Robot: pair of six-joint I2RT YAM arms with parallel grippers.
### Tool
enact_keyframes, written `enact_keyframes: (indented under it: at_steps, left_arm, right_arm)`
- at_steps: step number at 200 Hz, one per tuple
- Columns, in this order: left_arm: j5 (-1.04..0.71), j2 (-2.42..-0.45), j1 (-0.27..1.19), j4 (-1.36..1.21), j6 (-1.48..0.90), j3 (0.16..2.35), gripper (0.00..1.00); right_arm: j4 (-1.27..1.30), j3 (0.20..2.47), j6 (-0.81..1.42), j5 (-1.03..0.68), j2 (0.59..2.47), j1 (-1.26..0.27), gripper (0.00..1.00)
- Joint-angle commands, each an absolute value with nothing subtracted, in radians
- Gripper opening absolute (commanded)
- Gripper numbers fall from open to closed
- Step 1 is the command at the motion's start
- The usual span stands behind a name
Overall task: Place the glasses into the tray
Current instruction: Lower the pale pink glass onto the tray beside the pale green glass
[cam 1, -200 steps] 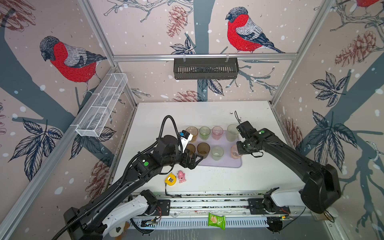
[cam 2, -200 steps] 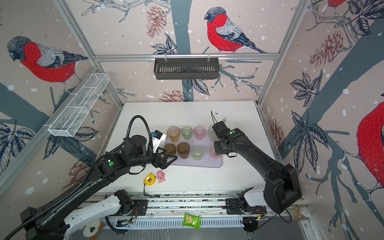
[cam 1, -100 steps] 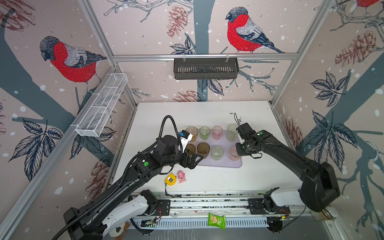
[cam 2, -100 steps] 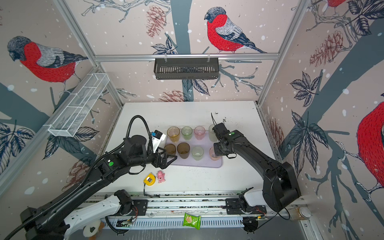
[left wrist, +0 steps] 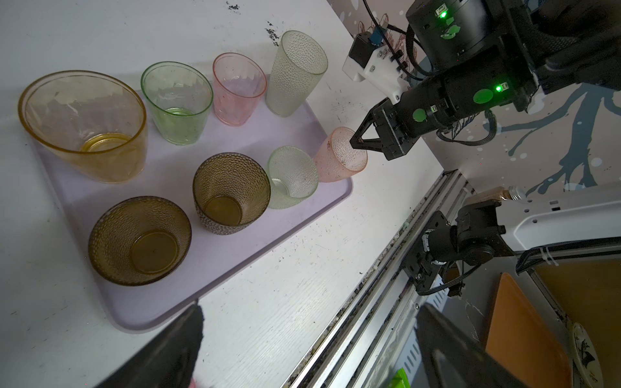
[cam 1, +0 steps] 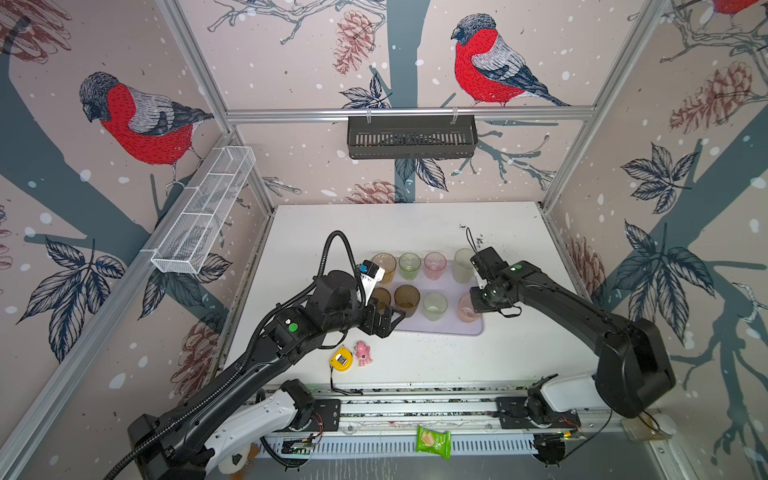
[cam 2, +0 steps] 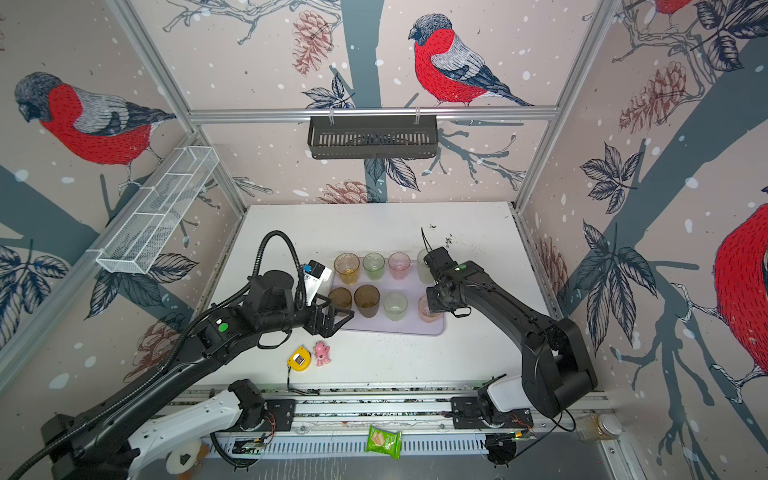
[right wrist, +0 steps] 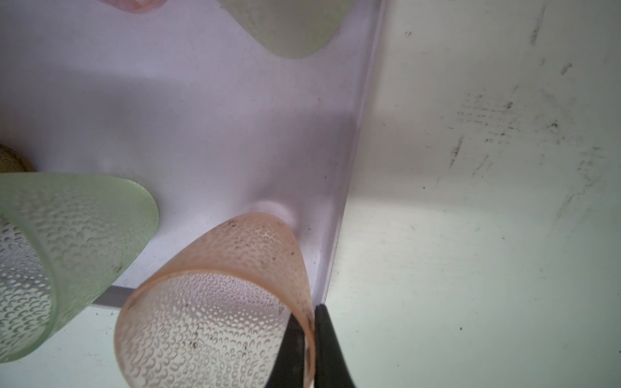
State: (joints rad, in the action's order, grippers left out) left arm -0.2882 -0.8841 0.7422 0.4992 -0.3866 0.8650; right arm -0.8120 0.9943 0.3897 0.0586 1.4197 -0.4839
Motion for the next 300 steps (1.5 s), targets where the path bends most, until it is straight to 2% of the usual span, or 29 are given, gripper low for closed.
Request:
enact_keyframes:
  at_steps: [1, 300]
  left_arm:
    - [-0.290, -0.887, 0.741, 0.473, -0.377, 0.865, 0.98]
    - [-0.287, -0.882, 0.741, 0.489, -0.381, 0.866, 0.98]
  right_arm:
    - [-0.811, 0.993, 0.377, 0.052, 1.424, -0.484, 0.02]
    - [-0.791, 0.977, 0.367, 0.042, 1.422, -0.486, 0.08]
